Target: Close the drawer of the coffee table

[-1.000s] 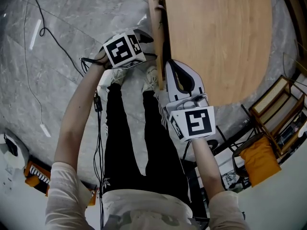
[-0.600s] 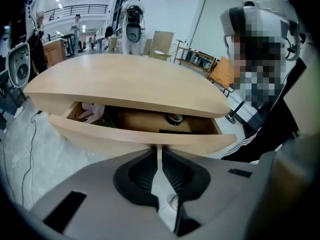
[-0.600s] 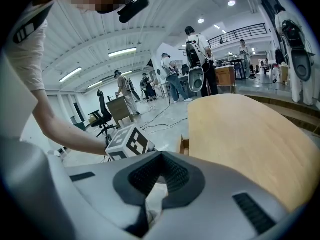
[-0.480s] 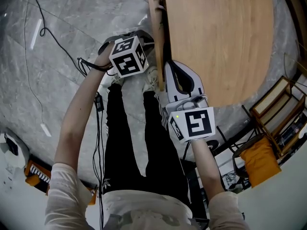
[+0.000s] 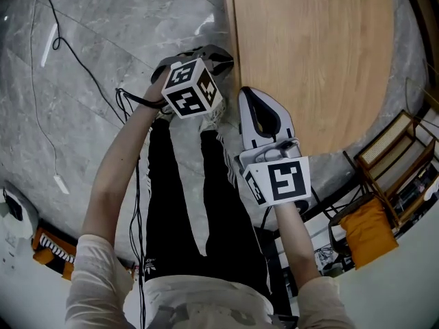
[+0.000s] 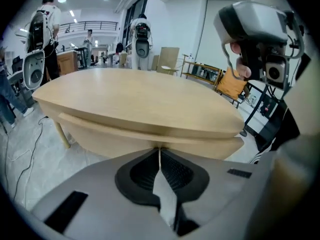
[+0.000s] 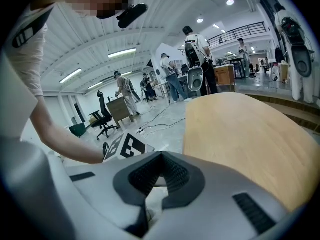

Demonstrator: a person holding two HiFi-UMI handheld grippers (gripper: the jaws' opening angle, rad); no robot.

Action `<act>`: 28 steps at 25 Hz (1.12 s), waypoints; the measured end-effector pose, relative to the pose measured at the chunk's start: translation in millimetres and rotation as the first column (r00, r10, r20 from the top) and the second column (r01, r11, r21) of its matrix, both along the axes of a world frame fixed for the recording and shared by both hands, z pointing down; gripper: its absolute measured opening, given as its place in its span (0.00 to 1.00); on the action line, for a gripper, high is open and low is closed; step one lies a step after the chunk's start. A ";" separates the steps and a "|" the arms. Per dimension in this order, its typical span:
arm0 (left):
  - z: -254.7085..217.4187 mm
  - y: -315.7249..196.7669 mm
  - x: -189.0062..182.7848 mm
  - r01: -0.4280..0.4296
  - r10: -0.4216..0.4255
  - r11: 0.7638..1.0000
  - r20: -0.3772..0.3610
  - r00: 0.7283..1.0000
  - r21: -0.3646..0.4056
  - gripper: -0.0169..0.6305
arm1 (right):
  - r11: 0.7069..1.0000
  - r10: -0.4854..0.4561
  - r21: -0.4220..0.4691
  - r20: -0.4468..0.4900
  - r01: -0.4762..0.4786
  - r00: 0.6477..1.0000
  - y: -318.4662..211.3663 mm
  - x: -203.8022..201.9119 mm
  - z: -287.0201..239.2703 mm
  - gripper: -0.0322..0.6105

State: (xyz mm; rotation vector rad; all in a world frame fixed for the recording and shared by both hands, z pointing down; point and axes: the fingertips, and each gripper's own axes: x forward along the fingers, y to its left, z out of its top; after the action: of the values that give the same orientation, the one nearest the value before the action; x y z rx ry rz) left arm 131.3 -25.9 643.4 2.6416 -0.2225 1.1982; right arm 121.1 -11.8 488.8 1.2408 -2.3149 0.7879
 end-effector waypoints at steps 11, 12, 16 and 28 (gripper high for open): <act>3.5 -10.4 31.2 0.051 -0.040 0.996 -0.137 0.990 0.077 0.04 | 0.998 0.070 0.006 0.013 -0.070 0.997 -10.4 23.7 18.0 0.06; 3.8 -10.6 32.1 0.059 -0.046 0.994 -0.151 0.987 0.087 0.04 | 0.997 0.073 0.008 0.019 -0.073 0.997 -11.7 22.3 19.2 0.06; 2.0 -10.7 35.7 0.063 -0.039 0.991 -0.193 0.980 0.119 0.04 | 0.998 0.063 0.019 0.042 -0.064 0.997 -15.1 13.7 19.3 0.06; -0.5 -13.1 40.1 0.055 -0.026 0.995 -0.317 0.948 0.082 0.04 | 0.999 0.030 0.011 0.035 -0.030 0.999 -8.7 2.3 35.5 0.06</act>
State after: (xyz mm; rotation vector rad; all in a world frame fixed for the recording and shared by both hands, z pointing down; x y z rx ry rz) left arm 171.5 -39.0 643.0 2.8425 -0.2763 0.7511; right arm 123.4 -20.4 524.4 1.2796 -2.3367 0.8143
